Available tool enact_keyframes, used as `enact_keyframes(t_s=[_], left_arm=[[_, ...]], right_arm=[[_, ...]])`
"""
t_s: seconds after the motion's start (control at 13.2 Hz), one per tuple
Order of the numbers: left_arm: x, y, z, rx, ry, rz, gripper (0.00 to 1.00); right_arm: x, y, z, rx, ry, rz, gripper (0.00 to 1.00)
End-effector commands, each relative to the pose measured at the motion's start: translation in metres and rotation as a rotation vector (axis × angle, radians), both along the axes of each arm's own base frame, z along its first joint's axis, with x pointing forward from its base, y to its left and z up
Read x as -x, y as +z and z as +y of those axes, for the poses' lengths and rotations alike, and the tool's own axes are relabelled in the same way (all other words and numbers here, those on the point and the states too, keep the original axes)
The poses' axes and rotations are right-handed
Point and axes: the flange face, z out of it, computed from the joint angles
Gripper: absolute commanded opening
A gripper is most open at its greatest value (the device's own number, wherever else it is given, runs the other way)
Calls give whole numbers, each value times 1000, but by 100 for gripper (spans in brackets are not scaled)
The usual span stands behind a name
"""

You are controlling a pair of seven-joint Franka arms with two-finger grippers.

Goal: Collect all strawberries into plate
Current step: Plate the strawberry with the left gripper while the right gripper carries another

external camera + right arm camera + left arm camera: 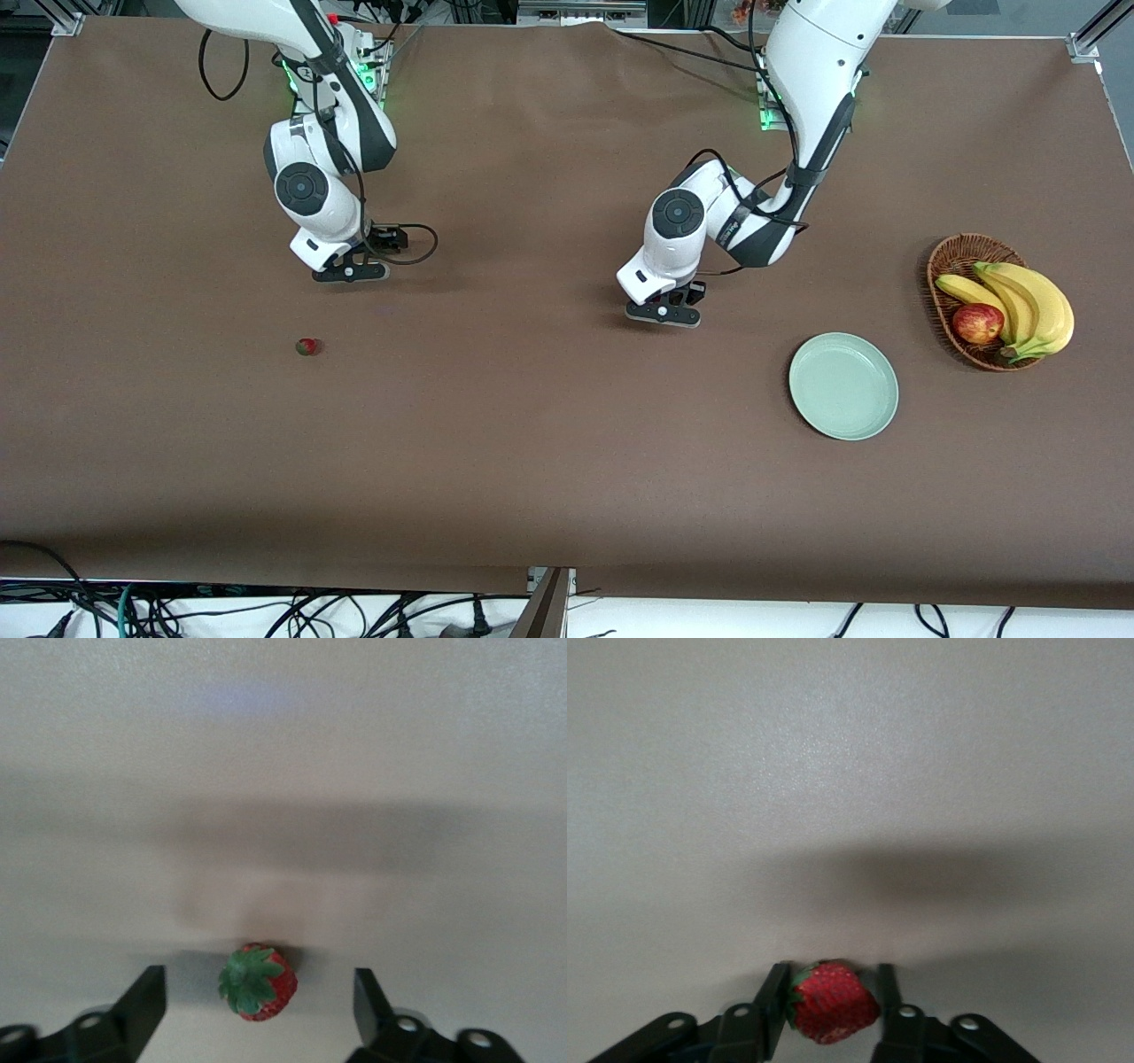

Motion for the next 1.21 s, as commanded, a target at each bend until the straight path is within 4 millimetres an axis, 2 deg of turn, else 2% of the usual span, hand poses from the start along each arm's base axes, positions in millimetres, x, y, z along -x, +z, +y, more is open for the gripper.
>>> enact_keyframes(t_s=[0.0, 0.08, 0.15, 0.23, 0.38, 0.53, 0.68, 0.83, 0.91, 0.98, 1.14], left_arm=[[0, 15, 5, -44, -16, 10, 8], [-3, 27, 9, -67, -17, 24, 8], [-9, 38, 13, -87, -38, 40, 8], [-22, 53, 27, -98, -60, 51, 8], [-48, 77, 64, -111, -127, 85, 9], [-74, 93, 112, -104, -222, 116, 9], [-102, 102, 171, -77, -330, 127, 9], [-125, 109, 222, -52, -450, 128, 9], [-136, 105, 250, -39, -491, 135, 9], [-144, 100, 269, -29, -528, 141, 10], [-152, 82, 308, -10, -550, 157, 12]], right_arm=[[6, -2, -3, -17, -15, -24, 86], [6, -5, -4, -16, -15, -24, 80], [6, -5, -4, -15, -15, -23, 70], [6, -5, -4, -15, -15, -23, 59], [6, -5, -4, -15, -15, -23, 34], [5, -4, -3, -16, -15, -24, 20], [2, -1, -2, -19, -16, -33, 20], [-18, 13, 7, -35, -16, -76, 20], [-34, 17, 18, -40, -34, -103, 20], [-52, 18, 35, -42, -63, -129, 20], [-80, 15, 93, -66, -127, -170, 20]])
